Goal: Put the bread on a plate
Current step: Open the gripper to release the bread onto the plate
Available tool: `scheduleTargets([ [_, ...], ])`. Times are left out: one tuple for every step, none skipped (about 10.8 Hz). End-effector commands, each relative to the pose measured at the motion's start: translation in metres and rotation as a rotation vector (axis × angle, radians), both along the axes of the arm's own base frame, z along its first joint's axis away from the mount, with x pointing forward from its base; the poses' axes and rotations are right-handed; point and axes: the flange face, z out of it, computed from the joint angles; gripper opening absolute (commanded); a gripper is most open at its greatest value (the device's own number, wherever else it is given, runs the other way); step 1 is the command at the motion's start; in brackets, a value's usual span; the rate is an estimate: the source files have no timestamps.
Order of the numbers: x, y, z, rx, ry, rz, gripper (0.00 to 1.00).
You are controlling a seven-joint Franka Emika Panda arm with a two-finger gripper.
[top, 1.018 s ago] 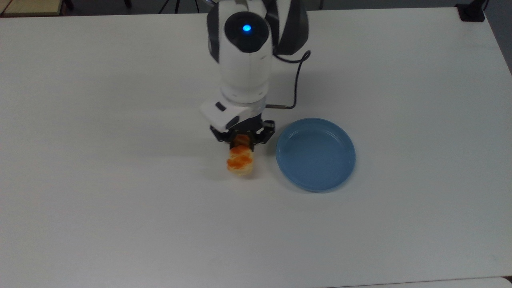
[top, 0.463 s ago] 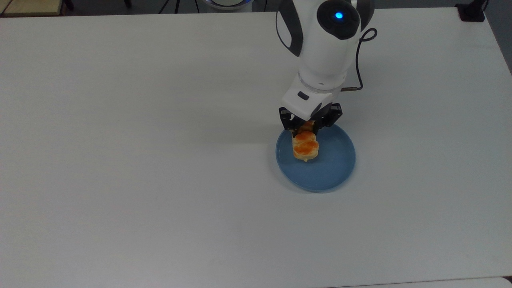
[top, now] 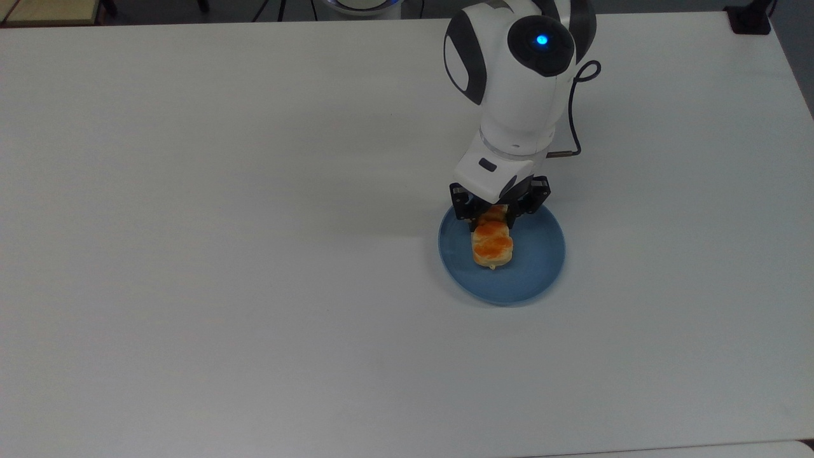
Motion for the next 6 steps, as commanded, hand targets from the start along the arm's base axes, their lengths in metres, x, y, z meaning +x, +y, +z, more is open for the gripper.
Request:
scheduleTargets([
  [0.003, 0.003, 0.005, -0.017, -0.032, -0.002, 0.96],
  [0.003, 0.001, 0.010, -0.018, -0.035, -0.005, 1.00],
  [0.003, -0.003, 0.021, -0.019, -0.041, -0.011, 1.00],
  [-0.001, -0.012, 0.043, -0.028, -0.033, -0.024, 1.00],
  [-0.010, -0.026, 0.067, -0.051, 0.008, -0.046, 1.00],
  [-0.022, -0.041, 0.091, -0.086, 0.056, -0.064, 1.00],
])
